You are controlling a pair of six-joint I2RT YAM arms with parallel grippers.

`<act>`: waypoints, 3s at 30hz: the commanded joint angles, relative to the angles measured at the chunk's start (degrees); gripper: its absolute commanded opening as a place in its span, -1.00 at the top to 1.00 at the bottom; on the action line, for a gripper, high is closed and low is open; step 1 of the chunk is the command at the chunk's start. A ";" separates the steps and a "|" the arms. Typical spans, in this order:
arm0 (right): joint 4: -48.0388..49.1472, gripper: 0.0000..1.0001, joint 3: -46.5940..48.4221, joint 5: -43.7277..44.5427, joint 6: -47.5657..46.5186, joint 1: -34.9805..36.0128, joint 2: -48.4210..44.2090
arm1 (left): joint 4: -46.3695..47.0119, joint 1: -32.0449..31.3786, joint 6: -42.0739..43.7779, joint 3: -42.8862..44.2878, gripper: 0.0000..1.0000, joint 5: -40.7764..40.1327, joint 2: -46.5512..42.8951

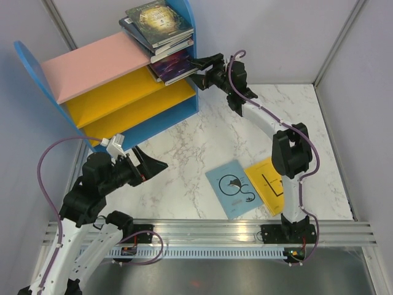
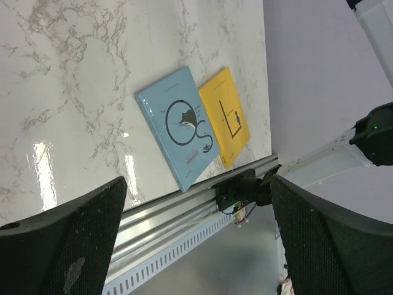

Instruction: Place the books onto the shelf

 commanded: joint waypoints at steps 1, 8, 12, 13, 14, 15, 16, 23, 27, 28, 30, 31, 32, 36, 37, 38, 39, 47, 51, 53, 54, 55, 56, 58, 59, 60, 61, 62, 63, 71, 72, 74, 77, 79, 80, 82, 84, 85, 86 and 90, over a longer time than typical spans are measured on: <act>5.71 -0.46 -4.45 -1.26 1.18 -0.38 -4.40 | 1.07 0.21 2.43 1.30 -1.00 -0.66 1.43; 5.09 -0.43 -5.25 -4.08 -0.49 -0.38 -5.98 | 2.74 0.29 1.38 -0.80 -1.00 -0.40 1.18; 5.35 -0.32 -4.81 -4.69 -0.23 -0.38 -6.42 | 3.53 0.29 0.41 -1.68 -1.00 -0.31 0.65; 5.44 -0.27 -4.20 -4.87 0.12 -0.38 -6.25 | 3.53 0.29 0.32 -1.77 -0.99 -0.31 0.56; 5.36 -0.22 -3.93 -5.13 0.12 -0.38 -5.90 | 3.62 0.29 0.24 -2.12 -1.00 -0.31 0.39; 5.36 -0.16 -3.58 -5.22 0.12 -0.38 -5.89 | 3.80 0.29 0.15 -2.21 -1.00 -0.40 0.30; 5.01 -0.10 -2.97 -5.22 0.04 -0.38 -5.63 | 3.71 0.21 0.06 -2.30 -0.99 -0.49 0.12; 4.39 0.89 -0.86 -4.69 0.39 0.06 -3.87 | 3.18 0.29 -0.38 -2.74 -0.99 -1.28 -2.69; 4.30 1.00 1.69 -3.55 1.26 0.67 -1.51 | 1.78 0.29 -0.12 -1.95 -1.00 -2.24 -3.57; 3.95 1.00 3.35 -3.20 1.44 0.85 -1.07 | 1.08 0.29 -0.03 -1.86 -0.99 -2.42 -3.57; 3.78 1.00 5.29 -2.24 1.88 1.29 0.78 | 0.46 0.29 0.32 -1.07 -1.00 -2.86 -3.83; 2.82 1.00 7.56 -1.97 1.80 1.38 1.48 | -0.15 0.29 0.41 -0.81 -0.99 -3.12 -3.92; 2.46 1.00 8.63 -1.45 1.79 1.55 2.62 | -0.51 0.29 0.59 -0.37 -0.99 -3.30 -4.18; 0.44 1.00 12.94 0.58 1.71 1.90 5.18 | -2.44 0.29 1.46 0.95 -1.00 -4.53 -4.80; -0.26 1.00 13.99 0.93 1.79 1.90 5.44 | -2.88 0.29 1.64 1.21 -1.00 -4.88 -4.80; -0.53 1.00 14.26 1.37 1.88 1.90 5.97 | -3.75 0.29 1.99 1.91 -1.00 -5.06 -4.98; -0.71 1.00 14.61 2.07 2.06 1.82 6.23 | -4.11 0.29 2.17 2.09 -0.99 -5.67 -5.15; -0.45 -0.15 11.73 2.07 2.24 1.90 4.49 | -6.40 0.29 3.66 3.85 -1.00 -6.82 -5.42; 2.53 -0.57 1.99 1.55 1.88 1.82 -0.26 | -6.49 0.29 3.93 3.68 -0.99 -6.20 -4.89; 3.77 -0.60 -1.54 0.76 1.71 1.73 -3.32 | -6.48 0.29 4.01 3.59 -1.00 -5.85 -4.19; 4.56 -0.60 -5.04 0.41 1.27 1.64 -4.48 | -6.49 0.29 4.01 3.59 -1.00 -5.67 -3.84; 4.83 -0.62 -6.90 -0.03 1.01 1.55 -6.84 | -6.31 0.29 4.01 3.33 -1.00 -5.41 -3.66; 5.00 -0.63 -8.66 -0.47 0.66 1.29 -8.08 | -6.14 0.29 4.01 3.24 -1.00 -4.97 -2.96; 4.74 -0.68 -12.71 -1.44 -0.40 1.03 -10.80 | -5.61 0.29 3.93 2.80 -1.00 -4.53 -2.52; 4.66 -0.68 -13.68 -3.09 -0.66 0.94 -11.43 | -5.35 0.29 3.67 2.62 -1.00 -4.01 -2.17; 4.31 -0.68 -14.91 -3.81 -1.01 0.76 -11.95 | -4.91 0.29 3.49 2.27 -1.00 -3.65 -2.08; 4.04 -0.68 -15.61 -4.25 -2.24 0.76 -13.35 | -4.47 0.29 3.31 1.49 -0.99 -3.30 -1.99; 3.60 -0.68 -16.49 -4.51 -2.94 0.85 -14.15 | -3.25 0.29 2.79 1.04 -1.00 -2.43 -1.82; 2.56 -0.69 -18.24 -4.95 -3.91 0.68 -15.20 | -2.71 0.29 2.61 0.60 -0.99 -2.07 -1.47; -10.35 -0.70 -36.43 -11.28 -21.89 -5.12 -32.60 | 7.12 0.21 -0.64 -8.53 -1.00 8.28 4.95; -17.77 -0.68 -39.32 -11.72 -25.33 -6.87 -33.83 | 11.58 0.21 -1.17 -11.85 -1.00 9.52 5.56; -27.38 -0.67 -41.10 -10.59 -35.66 -8.37 -37.17 | 16.95 -0.06 -3.79 -15.64 -0.99 13.72 8.11; -42.86 -0.66 -44.00 -4.01 -43.97 -8.55 -40.60 | 24.88 -3.12 -6.35 -20.75 -0.99 13.68 14.95; -50.52 -0.66 -46.90 -1.19 -48.99 -8.64 -42.45 | 29.43 -9.26 -7.40 -21.55 -0.99 10.60 18.65; -52.37 -0.65 -47.95 1.00 -50.31 -8.73 -42.81 | 31.29 -11.63 -8.02 -21.64 -0.99 7.80 23.45; -55.98 -0.65 -51.47 1.98 -53.48 -8.73 -43.68 | 38.21 -17.79 -10.91 -21.29 -0.99 5.94 29.00; -57.21 -0.65 -55.24 2.42 -54.71 -8.73 -44.30 | 43.41 -21.04 -13.55 -21.46 -0.99 5.84 37.36; -57.48 -0.65 -56.48 2.69 -55.59 -8.82 -44.82 | 46.31 -21.85 -16.26 -21.72 -0.99 6.02 39.82; -57.48 -0.65 -57.80 2.78 -55.95 -8.73 -45.09 | 52.78 -22.46 -17.68 -22.16 -0.99 6.28 41.85; -57.57 -0.64 -64.04 3.83 -57.53 -8.73 -46.94 | 59.17 -25.36 -20.77 -20.60 -0.99 4.44 52.30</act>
